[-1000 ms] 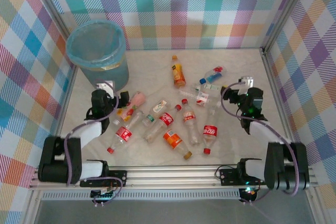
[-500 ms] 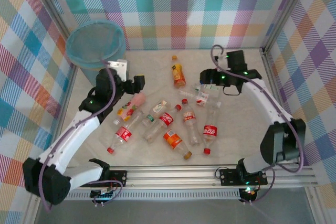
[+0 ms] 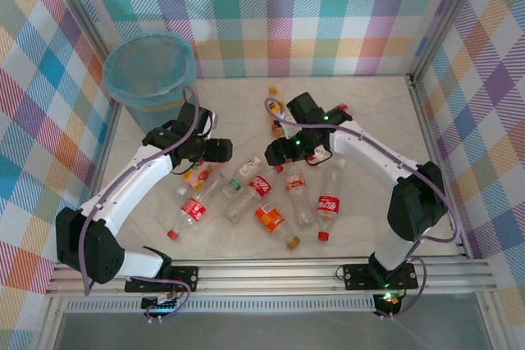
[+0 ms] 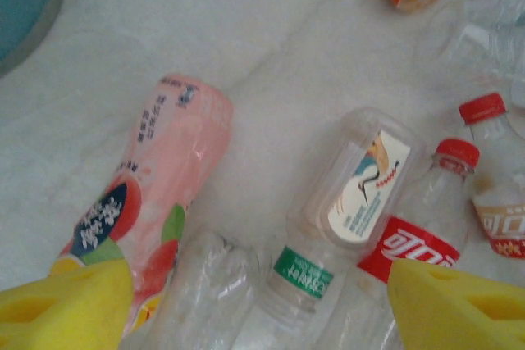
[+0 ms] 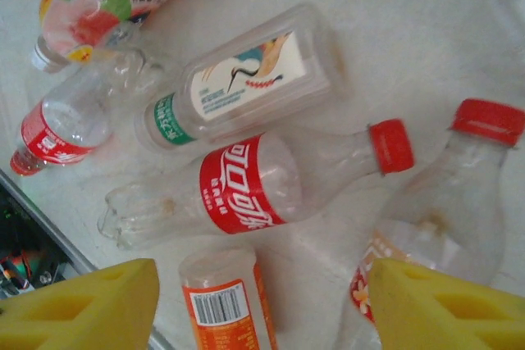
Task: Put the plastic bottles in the bin
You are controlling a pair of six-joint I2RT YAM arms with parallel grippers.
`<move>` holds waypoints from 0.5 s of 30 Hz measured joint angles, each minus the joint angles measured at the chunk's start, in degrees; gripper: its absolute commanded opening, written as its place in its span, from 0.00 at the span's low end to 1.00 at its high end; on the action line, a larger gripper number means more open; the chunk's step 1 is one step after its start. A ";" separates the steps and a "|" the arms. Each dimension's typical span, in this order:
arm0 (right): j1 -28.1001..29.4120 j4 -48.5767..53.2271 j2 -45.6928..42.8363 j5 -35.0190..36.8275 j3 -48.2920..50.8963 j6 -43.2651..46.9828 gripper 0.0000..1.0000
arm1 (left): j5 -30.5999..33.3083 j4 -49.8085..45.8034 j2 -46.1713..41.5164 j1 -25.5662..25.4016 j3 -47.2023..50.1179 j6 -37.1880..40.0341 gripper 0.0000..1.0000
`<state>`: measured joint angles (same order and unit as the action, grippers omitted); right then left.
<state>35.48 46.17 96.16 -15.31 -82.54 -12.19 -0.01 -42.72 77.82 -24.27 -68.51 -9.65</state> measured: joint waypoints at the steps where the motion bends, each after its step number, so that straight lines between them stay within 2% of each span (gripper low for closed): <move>1: 0.26 -0.04 -0.31 0.17 1.03 -0.87 0.58 | -0.52 -0.98 -0.09 0.00 0.00 -0.02 0.81; 5: 0.15 -0.13 -2.27 2.67 5.77 -4.81 0.56 | -1.77 -2.12 -0.92 -0.37 0.83 -0.07 0.81; 11: 0.11 0.09 1.07 8.92 4.33 -6.34 0.53 | -2.12 -1.86 -1.79 -1.18 1.75 0.11 0.81; 13: 0.11 0.00 3.72 10.43 2.91 -6.21 0.56 | -2.10 -1.88 -1.81 -1.20 1.73 0.26 0.81; 15: 0.13 0.20 6.19 11.54 2.05 -5.75 0.63 | -2.12 -1.81 -1.79 -1.20 1.73 0.26 0.81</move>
<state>35.62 46.37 102.35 -3.77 -80.49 -17.93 -2.13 -44.53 76.03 -25.47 -66.78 -9.39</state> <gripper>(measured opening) 0.571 0.811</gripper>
